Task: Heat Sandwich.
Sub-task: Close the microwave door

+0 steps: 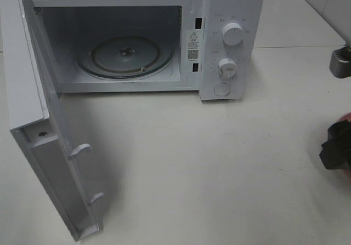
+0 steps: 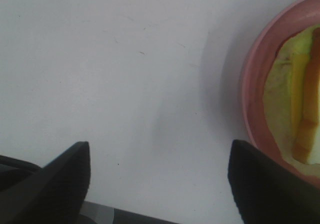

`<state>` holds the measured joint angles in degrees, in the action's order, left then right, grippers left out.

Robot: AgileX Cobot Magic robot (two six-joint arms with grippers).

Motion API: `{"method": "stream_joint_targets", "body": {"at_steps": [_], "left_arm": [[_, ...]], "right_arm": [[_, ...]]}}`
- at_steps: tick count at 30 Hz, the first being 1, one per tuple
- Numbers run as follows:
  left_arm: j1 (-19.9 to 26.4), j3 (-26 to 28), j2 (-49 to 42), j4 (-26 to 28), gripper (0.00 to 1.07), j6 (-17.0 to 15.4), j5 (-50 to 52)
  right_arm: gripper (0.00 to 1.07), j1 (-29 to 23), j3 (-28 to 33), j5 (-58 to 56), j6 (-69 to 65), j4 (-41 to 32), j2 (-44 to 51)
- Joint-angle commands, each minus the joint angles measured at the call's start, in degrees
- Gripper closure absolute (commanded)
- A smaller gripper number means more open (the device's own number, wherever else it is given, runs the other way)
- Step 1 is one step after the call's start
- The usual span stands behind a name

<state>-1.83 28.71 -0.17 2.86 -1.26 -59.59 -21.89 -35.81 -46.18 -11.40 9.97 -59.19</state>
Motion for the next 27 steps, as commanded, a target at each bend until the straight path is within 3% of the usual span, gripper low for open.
{"method": "stream_joint_targets", "body": {"at_steps": [1,12,20,27], "left_arm": [[0.06,-0.23,-1.20,0.17,0.09,-0.29,0.46],[0.06,-0.23,-1.20,0.17,0.09,-0.29,0.46],[0.06,-0.23,-1.20,0.17,0.09,-0.29,0.46],[0.06,-0.23,-1.20,0.17,0.09,-0.29,0.46]], "right_arm": [[0.34,-0.23,-0.34,-2.52,0.80,-0.34,3.44],[0.34,-0.23,-0.29,-7.56,0.97,-0.34,11.80],[0.34,-0.17,-0.29,-9.80,2.75,-0.34,24.24],[0.31,4.58,-0.11,-11.63,5.21,-0.63,36.04]]}}
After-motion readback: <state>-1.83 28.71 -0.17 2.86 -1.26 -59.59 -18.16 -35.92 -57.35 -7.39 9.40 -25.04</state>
